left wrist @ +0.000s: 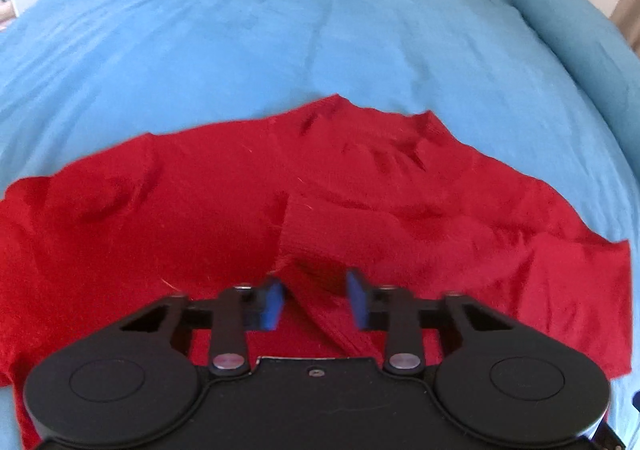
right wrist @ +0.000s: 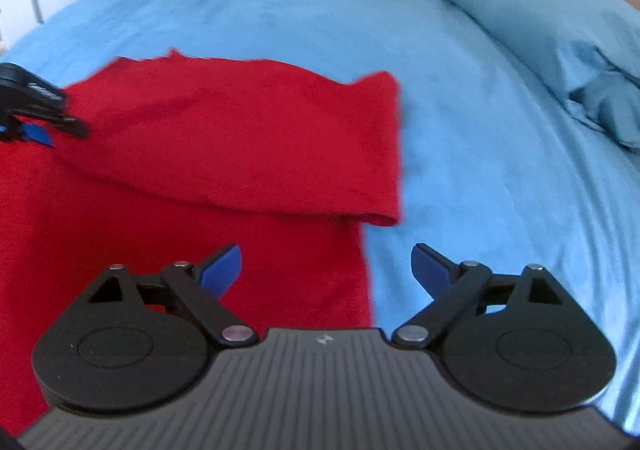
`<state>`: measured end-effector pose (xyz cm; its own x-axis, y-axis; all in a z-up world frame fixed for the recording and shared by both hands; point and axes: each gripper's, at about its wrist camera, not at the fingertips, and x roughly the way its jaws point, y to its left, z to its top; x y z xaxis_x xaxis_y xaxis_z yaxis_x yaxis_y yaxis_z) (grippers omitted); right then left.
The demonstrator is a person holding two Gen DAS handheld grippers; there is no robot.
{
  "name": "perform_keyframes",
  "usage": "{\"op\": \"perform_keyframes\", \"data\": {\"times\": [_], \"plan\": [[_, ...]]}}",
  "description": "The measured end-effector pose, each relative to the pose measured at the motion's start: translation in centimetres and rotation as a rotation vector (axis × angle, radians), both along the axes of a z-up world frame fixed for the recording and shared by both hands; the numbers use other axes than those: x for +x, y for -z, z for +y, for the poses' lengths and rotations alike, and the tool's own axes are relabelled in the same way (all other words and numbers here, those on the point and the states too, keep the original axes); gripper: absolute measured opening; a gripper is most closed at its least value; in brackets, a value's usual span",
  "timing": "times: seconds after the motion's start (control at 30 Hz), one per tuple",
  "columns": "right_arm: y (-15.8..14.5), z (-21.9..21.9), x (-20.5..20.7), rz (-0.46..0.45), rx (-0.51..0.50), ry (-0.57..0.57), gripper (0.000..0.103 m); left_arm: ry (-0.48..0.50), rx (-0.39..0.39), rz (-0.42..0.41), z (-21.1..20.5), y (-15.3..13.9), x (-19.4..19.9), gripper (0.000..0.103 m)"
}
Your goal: Fold small clothes
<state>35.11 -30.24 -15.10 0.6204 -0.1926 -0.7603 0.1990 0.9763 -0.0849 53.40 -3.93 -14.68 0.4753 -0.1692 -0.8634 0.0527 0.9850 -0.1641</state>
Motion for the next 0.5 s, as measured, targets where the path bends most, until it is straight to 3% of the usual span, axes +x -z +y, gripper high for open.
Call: {"op": "perform_keyframes", "data": {"times": [0.13,0.27,0.4,0.5], "plan": [[0.3,-0.9,1.2,-0.005,0.038,0.028,0.103,-0.001,-0.019,-0.048,-0.2,-1.2,0.5,0.011],[0.4,-0.4,2.3,-0.010,0.011,-0.014,0.103,-0.029,-0.042,-0.202,1.1,-5.6,-0.3,0.011],[0.5,-0.2,4.0,-0.034,-0.010,-0.047,0.103,-0.115,0.025,-0.324,3.8,-8.0,-1.5,0.011],[1.1,0.0,5.5,-0.037,-0.032,-0.068,0.103,-0.158,0.067,-0.334,5.6,-7.0,-2.6,0.011]]}}
